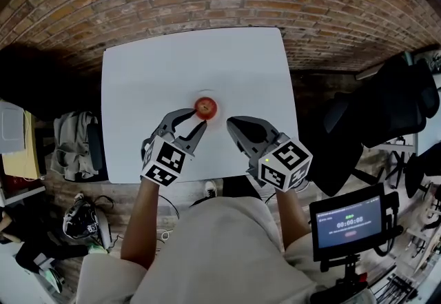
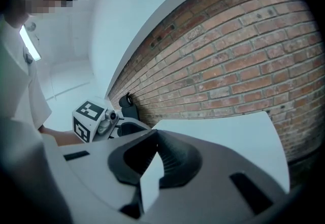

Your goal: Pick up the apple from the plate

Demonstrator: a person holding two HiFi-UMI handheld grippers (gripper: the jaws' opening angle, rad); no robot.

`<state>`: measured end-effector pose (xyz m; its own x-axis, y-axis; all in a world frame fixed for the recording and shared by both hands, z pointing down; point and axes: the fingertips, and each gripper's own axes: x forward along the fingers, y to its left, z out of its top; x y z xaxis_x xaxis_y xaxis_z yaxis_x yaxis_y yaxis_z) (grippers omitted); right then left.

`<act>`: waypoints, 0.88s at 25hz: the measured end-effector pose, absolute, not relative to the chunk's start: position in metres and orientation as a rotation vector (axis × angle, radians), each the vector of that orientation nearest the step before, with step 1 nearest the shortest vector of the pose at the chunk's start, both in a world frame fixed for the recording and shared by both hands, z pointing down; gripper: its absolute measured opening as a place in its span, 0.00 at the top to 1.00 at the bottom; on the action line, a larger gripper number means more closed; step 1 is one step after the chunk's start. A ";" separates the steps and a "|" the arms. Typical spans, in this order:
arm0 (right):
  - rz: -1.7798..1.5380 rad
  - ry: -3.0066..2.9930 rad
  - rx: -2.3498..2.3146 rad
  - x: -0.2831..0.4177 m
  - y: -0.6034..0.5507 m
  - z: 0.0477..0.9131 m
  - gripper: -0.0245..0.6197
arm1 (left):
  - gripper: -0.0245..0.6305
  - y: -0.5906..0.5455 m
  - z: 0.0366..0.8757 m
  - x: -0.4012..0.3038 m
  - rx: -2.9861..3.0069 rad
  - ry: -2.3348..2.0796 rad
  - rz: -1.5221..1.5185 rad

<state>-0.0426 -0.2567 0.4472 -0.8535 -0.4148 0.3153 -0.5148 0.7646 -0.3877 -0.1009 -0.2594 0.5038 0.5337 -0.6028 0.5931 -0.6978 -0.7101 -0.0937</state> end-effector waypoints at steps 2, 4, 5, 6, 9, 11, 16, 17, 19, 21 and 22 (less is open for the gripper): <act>0.695 -2.742 0.726 -0.043 -0.258 0.450 0.96 | 0.77 -0.260 0.508 -0.101 2.609 -1.098 0.938; 0.702 -2.736 0.724 -0.043 -0.259 0.453 0.96 | 0.75 -0.260 0.514 -0.101 2.605 -1.074 0.956; 0.705 -2.734 0.726 -0.042 -0.259 0.455 0.96 | 0.74 -0.260 0.517 -0.100 2.604 -1.057 0.966; 0.708 -2.731 0.727 -0.041 -0.260 0.456 0.96 | 0.73 -0.259 0.520 -0.099 2.602 -1.038 0.976; 0.712 -2.723 0.729 -0.040 -0.261 0.459 0.96 | 0.71 -0.259 0.529 -0.097 2.592 -0.996 1.000; 0.715 -2.718 0.731 -0.040 -0.262 0.461 0.96 | 0.68 -0.259 0.535 -0.097 2.580 -0.974 1.022; 0.730 -2.709 0.735 -0.035 -0.261 0.466 0.96 | 0.67 -0.260 0.552 -0.097 2.549 -0.949 1.100; 0.736 -2.707 0.735 -0.034 -0.261 0.467 0.96 | 0.65 -0.260 0.554 -0.096 2.543 -0.945 1.103; 0.753 -2.706 0.736 -0.032 -0.262 0.469 0.96 | 0.63 -0.262 0.559 -0.094 2.533 -0.936 1.107; 0.771 -2.711 0.734 -0.031 -0.263 0.470 0.96 | 0.63 -0.264 0.563 -0.094 2.524 -0.933 1.113; 0.779 -2.712 0.733 -0.031 -0.263 0.470 0.96 | 0.62 -0.265 0.566 -0.095 2.518 -0.932 1.116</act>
<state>-0.0313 -0.2630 0.4703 -0.8497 -0.4018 0.3414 -0.5218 0.7342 -0.4345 -0.0945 -0.2647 0.5655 0.5066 -0.4585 0.7301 -0.6366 -0.7701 -0.0419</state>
